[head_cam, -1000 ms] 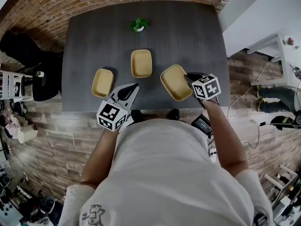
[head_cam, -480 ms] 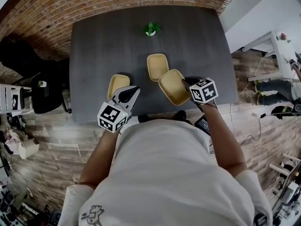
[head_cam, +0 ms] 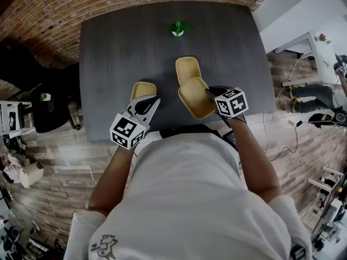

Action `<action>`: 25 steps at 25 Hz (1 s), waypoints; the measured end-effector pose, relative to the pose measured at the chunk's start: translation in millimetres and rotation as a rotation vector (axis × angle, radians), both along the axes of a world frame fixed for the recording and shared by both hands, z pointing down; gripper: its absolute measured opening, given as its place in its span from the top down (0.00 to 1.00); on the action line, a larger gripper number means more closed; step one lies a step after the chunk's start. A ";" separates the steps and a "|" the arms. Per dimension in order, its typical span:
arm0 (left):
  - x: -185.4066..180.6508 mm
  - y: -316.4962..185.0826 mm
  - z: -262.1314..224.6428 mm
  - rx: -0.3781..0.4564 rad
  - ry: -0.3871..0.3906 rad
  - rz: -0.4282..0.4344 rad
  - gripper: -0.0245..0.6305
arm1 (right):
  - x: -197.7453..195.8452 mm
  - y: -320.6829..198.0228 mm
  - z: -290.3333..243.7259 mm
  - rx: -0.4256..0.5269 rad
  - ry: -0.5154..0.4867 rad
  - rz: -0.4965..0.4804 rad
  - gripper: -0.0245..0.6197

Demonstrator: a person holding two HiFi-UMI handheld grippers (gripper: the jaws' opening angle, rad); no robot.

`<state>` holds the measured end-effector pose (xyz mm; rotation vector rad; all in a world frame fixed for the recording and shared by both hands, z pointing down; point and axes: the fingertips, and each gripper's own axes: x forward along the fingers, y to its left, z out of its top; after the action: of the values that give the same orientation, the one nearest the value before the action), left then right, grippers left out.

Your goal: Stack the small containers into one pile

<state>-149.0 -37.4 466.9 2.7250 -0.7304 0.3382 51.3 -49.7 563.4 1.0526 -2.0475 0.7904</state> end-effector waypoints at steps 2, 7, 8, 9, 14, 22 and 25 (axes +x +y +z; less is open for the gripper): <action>-3.2 -2.8 0.9 -0.006 0.002 -0.005 0.95 | -3.2 -1.5 1.9 -0.008 0.003 -0.003 0.92; -7.5 -7.4 5.8 -0.018 0.001 -0.015 0.95 | -6.9 -8.8 9.3 -0.019 -0.002 0.001 0.93; -8.0 -9.1 7.2 -0.020 0.000 -0.015 0.95 | -8.1 -11.9 11.0 -0.020 -0.006 0.004 0.92; -8.2 -10.9 8.3 -0.023 -0.002 -0.017 0.95 | -9.4 -14.9 12.9 -0.022 -0.012 0.010 0.92; -3.0 -18.4 11.5 -0.041 -0.005 -0.021 0.95 | -11.4 -26.2 20.9 -0.053 -0.059 0.052 0.92; 12.7 -38.0 17.7 -0.065 -0.008 -0.028 0.95 | 3.6 -50.7 32.3 -0.109 -0.153 0.183 0.92; 19.9 -45.1 21.2 -0.076 -0.012 -0.029 0.95 | 10.4 -60.8 36.5 -0.126 -0.201 0.255 0.92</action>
<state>-129.1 -82.5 488.1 2.6405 -0.7441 0.3678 61.7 -110.5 600.0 1.2190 -2.0191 1.1830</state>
